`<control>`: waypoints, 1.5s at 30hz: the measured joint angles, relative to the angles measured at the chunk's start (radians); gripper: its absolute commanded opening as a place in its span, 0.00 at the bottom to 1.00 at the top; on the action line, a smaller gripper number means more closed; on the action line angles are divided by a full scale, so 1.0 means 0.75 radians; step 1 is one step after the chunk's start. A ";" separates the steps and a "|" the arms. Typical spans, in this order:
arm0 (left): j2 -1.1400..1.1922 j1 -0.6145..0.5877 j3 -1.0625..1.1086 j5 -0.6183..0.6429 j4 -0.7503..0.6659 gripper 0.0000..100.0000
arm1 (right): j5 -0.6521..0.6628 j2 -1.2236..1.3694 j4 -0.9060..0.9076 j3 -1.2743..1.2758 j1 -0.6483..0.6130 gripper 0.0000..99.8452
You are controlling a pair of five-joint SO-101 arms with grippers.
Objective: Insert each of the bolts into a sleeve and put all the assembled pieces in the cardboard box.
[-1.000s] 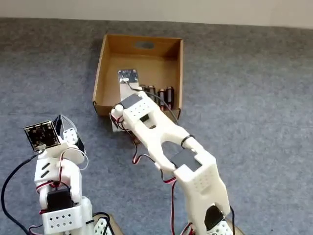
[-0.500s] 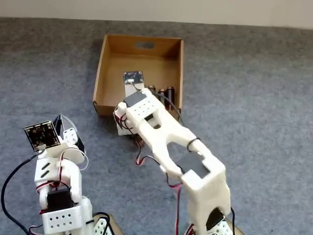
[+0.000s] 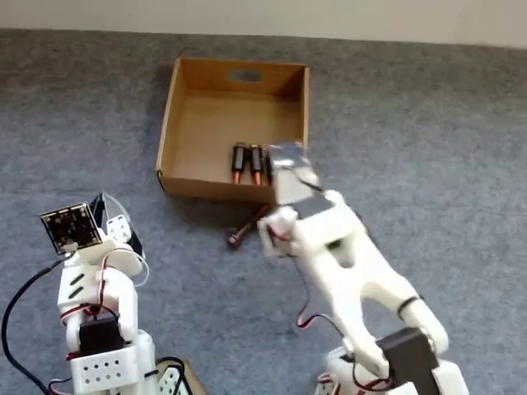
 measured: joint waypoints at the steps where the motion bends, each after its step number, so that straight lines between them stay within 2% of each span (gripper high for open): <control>1: 0.000 0.002 0.000 0.000 0.000 0.01 | 0.039 0.000 -0.002 0.035 0.045 0.01; 5: 0.000 0.004 0.000 0.000 0.000 0.01 | 0.178 0.010 -0.004 0.092 0.151 0.01; 8: 0.000 0.006 0.000 0.000 0.000 0.01 | 0.229 0.059 -0.004 0.092 0.188 0.06; 11: 0.000 0.008 0.000 0.000 0.000 0.01 | 0.239 0.127 -0.004 0.092 0.198 0.10; 25: 0.000 0.008 0.000 0.000 0.000 0.01 | 0.252 0.342 0.004 -0.006 0.198 0.10; 31: 0.000 0.008 0.000 0.000 0.000 0.01 | 0.254 0.358 0.149 -0.133 0.198 0.17; 41: 0.000 0.008 0.000 0.000 0.000 0.01 | 0.260 0.362 0.215 -0.184 0.200 0.17; 45: 0.000 0.008 0.000 0.000 0.000 0.01 | 0.333 0.362 0.180 -0.178 0.200 0.16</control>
